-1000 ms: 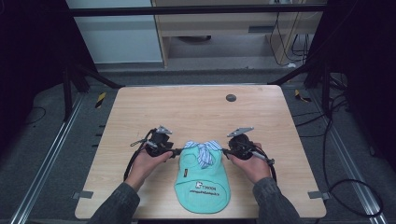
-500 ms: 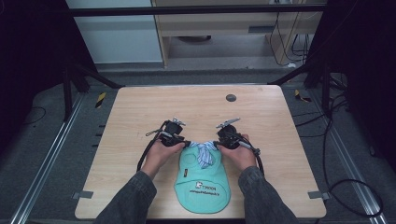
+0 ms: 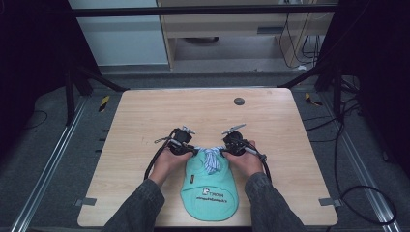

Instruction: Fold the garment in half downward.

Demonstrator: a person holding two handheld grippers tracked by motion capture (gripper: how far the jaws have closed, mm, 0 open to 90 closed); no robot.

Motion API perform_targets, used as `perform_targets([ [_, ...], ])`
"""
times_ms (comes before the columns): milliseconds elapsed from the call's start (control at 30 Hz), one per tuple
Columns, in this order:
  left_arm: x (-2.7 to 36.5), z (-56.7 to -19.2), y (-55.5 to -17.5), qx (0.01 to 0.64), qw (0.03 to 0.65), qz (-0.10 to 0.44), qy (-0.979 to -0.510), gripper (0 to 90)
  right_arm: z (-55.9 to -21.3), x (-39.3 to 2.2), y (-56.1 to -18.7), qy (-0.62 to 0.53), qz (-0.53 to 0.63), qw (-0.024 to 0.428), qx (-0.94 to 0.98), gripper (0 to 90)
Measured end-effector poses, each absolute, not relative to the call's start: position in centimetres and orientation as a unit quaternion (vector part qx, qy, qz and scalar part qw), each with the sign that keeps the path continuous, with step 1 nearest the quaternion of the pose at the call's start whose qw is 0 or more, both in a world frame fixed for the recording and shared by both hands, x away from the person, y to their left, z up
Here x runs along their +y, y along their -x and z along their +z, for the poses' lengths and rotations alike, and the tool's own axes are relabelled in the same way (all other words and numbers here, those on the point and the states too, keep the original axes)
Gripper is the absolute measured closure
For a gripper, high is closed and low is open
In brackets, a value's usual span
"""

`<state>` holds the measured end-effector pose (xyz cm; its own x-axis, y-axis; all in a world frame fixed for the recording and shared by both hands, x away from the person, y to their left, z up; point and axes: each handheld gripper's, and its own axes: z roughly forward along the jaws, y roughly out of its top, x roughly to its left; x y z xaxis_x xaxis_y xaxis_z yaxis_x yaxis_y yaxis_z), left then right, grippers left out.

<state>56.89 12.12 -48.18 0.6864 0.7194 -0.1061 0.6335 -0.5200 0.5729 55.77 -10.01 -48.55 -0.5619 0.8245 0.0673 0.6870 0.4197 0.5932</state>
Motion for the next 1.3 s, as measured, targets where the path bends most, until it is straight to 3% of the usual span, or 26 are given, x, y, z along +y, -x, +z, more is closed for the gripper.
perform_targets([
  [233,12.2,-48.3,-56.8,0.379,0.307,0.067,-0.87,80.5,-48.6,-9.6,-55.4,-0.435,0.298,0.112,0.842,82.2],
  [567,12.2,-47.9,-56.7,0.362,0.302,0.076,-0.878,84.1,-48.3,-9.5,-55.0,-0.412,0.297,0.129,0.852,84.5],
  [1300,12.5,-42.6,-55.3,0.284,0.331,0.103,-0.894,84.6,-43.6,-11.2,-52.6,-0.345,0.346,0.17,0.855,84.5],
])
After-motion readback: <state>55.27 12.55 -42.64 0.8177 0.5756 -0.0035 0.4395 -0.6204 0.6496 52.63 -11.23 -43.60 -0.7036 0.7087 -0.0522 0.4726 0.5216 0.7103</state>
